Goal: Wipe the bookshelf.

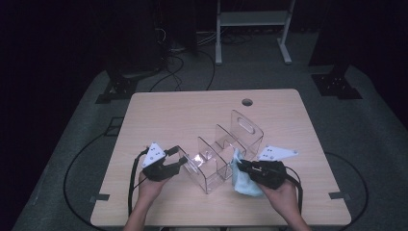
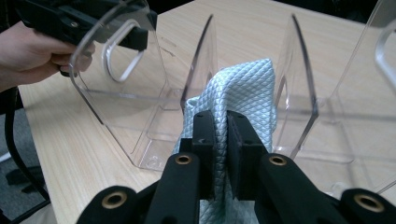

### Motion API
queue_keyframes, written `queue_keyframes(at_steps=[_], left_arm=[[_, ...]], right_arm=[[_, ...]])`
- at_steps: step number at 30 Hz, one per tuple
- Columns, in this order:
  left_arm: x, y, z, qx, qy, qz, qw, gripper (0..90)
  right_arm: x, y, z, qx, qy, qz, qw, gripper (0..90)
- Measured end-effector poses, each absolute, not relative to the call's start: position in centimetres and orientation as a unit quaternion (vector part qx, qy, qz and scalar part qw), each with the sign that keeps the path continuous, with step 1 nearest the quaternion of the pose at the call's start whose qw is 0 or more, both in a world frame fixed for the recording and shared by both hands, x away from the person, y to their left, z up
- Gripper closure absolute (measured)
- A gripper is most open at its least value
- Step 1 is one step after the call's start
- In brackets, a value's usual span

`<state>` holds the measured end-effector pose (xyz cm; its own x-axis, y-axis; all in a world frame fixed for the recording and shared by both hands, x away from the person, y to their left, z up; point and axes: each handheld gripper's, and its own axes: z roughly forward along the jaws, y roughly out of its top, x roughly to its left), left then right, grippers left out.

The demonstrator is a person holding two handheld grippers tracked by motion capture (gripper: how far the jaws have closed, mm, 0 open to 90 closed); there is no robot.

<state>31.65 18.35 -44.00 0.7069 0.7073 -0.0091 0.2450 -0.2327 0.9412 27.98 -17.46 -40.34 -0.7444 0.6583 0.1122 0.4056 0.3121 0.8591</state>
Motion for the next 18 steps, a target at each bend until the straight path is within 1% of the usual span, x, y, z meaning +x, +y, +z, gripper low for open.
queue_keyframes(at_steps=[6, 7, 12, 15, 18], left_arm=[[31.7, 18.3, -44.0, 0.755, 0.316, 0.215, 0.533, 46.8], [31.6, 18.3, -44.0, 0.756, 0.314, 0.216, 0.532, 46.8], [31.7, 18.2, -44.0, 0.753, 0.318, 0.218, 0.534, 47.0], [31.6, 18.1, -44.1, 0.751, 0.319, 0.222, 0.534, 47.4], [31.6, 18.1, -44.1, 0.75, 0.319, 0.223, 0.534, 47.5]], right_arm=[[28.1, -17.3, -42.0, 0.348, 0.79, 0.49, 0.12, 82.1], [28.2, -16.9, -42.5, 0.348, 0.789, 0.494, 0.113, 82.1], [27.7, -15.4, -42.9, 0.338, 0.791, 0.497, 0.115, 82.1], [27.0, -14.5, -43.2, 0.332, 0.787, 0.512, 0.092, 82.2], [26.4, -13.4, -43.4, 0.317, 0.791, 0.516, 0.084, 82.2]])
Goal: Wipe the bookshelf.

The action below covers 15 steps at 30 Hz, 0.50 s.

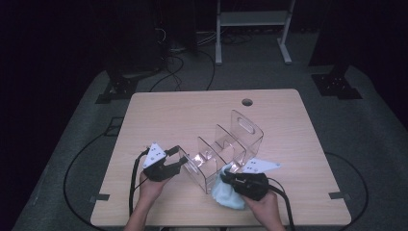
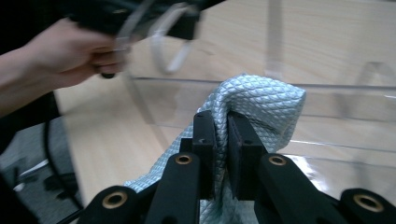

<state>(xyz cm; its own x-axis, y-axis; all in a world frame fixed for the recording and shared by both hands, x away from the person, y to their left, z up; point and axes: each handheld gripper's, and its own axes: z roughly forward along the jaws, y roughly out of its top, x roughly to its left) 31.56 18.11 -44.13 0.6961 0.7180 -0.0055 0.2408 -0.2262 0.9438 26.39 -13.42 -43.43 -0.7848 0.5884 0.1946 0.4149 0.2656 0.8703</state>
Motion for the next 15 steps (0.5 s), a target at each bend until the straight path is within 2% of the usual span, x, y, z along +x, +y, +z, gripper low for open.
queue_keyframes(at_steps=[2, 5, 15], left_arm=[[31.5, 18.1, -44.1, 0.75, 0.321, 0.223, 0.534, 47.4], [31.5, 18.2, -44.1, 0.751, 0.32, 0.221, 0.533, 47.3], [31.6, 17.9, -44.1, 0.749, 0.321, 0.221, 0.536, 47.2]], right_arm=[[25.7, -12.0, -43.7, 0.295, 0.799, 0.52, 0.064, 82.2], [25.3, -11.1, -43.9, 0.281, 0.806, 0.516, 0.065, 82.2], [26.9, -13.7, -43.9, 0.324, 0.791, 0.511, 0.089, 82.2]])
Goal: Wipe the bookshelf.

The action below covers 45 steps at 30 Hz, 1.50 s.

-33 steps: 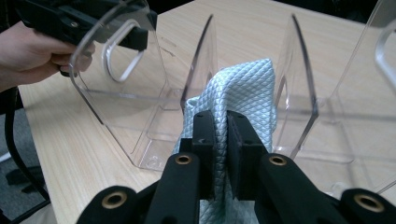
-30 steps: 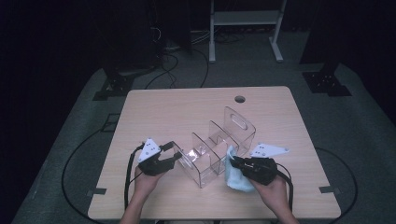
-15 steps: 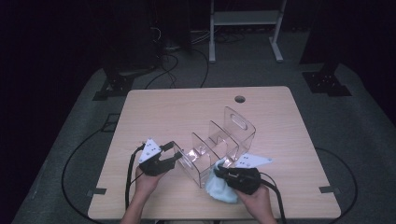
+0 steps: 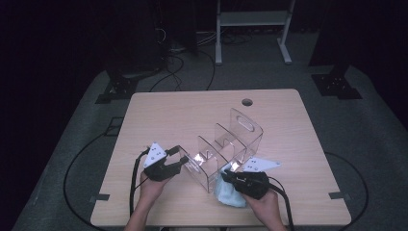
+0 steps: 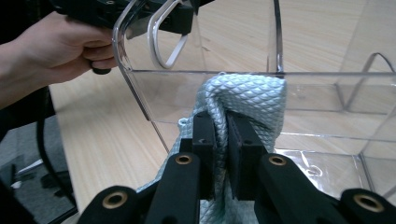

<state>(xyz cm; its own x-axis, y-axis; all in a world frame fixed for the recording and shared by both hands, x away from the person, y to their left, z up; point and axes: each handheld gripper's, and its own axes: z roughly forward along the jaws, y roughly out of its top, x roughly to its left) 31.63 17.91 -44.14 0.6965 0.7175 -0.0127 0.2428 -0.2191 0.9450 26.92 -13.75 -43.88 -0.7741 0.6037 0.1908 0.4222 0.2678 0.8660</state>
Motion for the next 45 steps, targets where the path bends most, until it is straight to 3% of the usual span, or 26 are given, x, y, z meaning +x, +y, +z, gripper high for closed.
queue_keyframes(at_steps=[8, 17, 34, 41, 45], left_arm=[[31.6, 17.9, -44.2, 0.749, 0.321, 0.219, 0.537, 46.8], [31.7, 17.6, -44.2, 0.757, 0.302, 0.21, 0.539, 43.3], [31.5, 17.2, -44.3, 0.766, 0.271, 0.186, 0.553, 48.5], [32.0, 17.0, -44.3, 0.763, 0.278, 0.176, 0.557, 43.2], [32.0, 16.8, -44.3, 0.765, 0.272, 0.174, 0.557, 47.0]], right_arm=[[25.1, -10.9, -44.3, 0.284, 0.805, 0.516, 0.071, 82.2], [26.0, -12.6, -44.2, 0.307, 0.795, 0.518, 0.074, 82.3], [27.6, -15.6, -44.2, 0.346, 0.78, 0.513, 0.098, 82.3], [26.6, -15.4, -44.1, 0.338, 0.777, 0.523, 0.091, 82.4], [26.2, -15.0, -44.1, 0.332, 0.779, 0.524, 0.092, 82.4]])
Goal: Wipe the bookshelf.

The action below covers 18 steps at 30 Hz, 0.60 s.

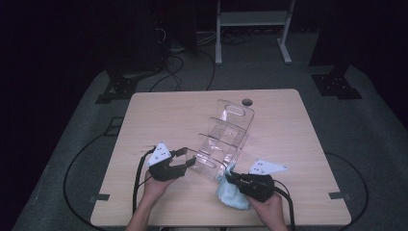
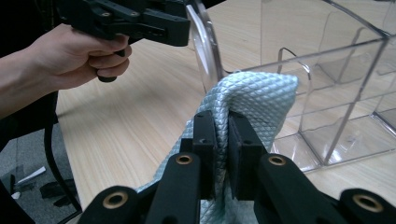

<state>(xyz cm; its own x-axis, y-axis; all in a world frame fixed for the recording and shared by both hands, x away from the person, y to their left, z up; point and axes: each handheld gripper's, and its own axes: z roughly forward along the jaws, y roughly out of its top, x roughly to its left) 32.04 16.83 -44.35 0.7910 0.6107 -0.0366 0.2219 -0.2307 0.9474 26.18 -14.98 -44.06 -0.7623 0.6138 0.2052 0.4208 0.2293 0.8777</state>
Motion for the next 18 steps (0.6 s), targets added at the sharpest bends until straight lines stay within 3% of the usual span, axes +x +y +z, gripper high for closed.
queue_keyframes(at_steps=[18], left_arm=[[31.4, 16.1, -44.3, 0.776, 0.244, 0.162, 0.559, 62.6]], right_arm=[[28.0, -17.2, -44.2, 0.37, 0.763, 0.518, 0.113, 82.5]])
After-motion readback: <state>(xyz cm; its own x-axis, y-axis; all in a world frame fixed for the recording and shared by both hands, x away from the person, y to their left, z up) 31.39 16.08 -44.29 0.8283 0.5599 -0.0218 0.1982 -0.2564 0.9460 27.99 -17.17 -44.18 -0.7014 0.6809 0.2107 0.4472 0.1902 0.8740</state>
